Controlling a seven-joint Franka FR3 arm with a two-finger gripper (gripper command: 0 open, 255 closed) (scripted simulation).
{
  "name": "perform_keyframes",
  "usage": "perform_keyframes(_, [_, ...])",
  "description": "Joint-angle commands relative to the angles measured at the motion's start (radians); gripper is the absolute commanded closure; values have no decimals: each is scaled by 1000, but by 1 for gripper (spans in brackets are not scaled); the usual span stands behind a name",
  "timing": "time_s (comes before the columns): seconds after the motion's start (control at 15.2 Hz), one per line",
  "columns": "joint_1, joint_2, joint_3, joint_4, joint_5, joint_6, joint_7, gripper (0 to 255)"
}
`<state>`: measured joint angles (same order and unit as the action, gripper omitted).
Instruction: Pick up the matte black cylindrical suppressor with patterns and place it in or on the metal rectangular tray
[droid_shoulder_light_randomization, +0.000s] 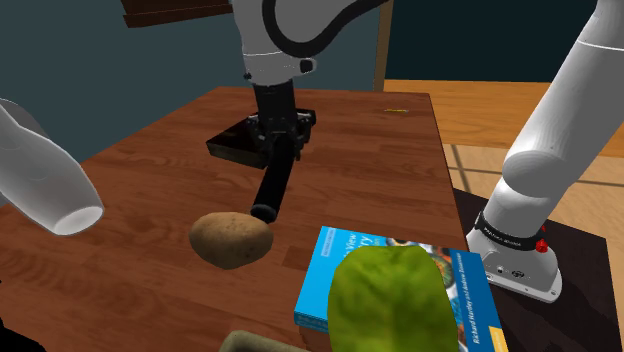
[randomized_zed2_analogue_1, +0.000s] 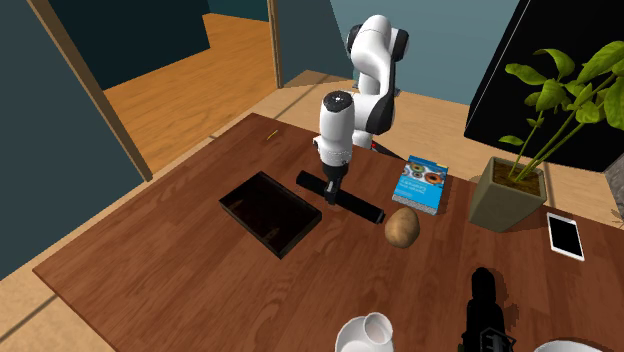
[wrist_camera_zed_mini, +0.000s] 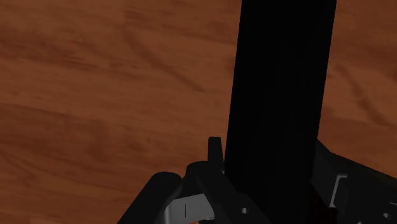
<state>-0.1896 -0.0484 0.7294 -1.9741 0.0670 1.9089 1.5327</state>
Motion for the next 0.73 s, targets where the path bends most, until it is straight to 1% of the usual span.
perform_keyframes(0.0, [0,-6,-1,28,3,-32,0,255])
perform_keyframes(0.66, [-4,-18,-7,151,9,-165,-2,255])
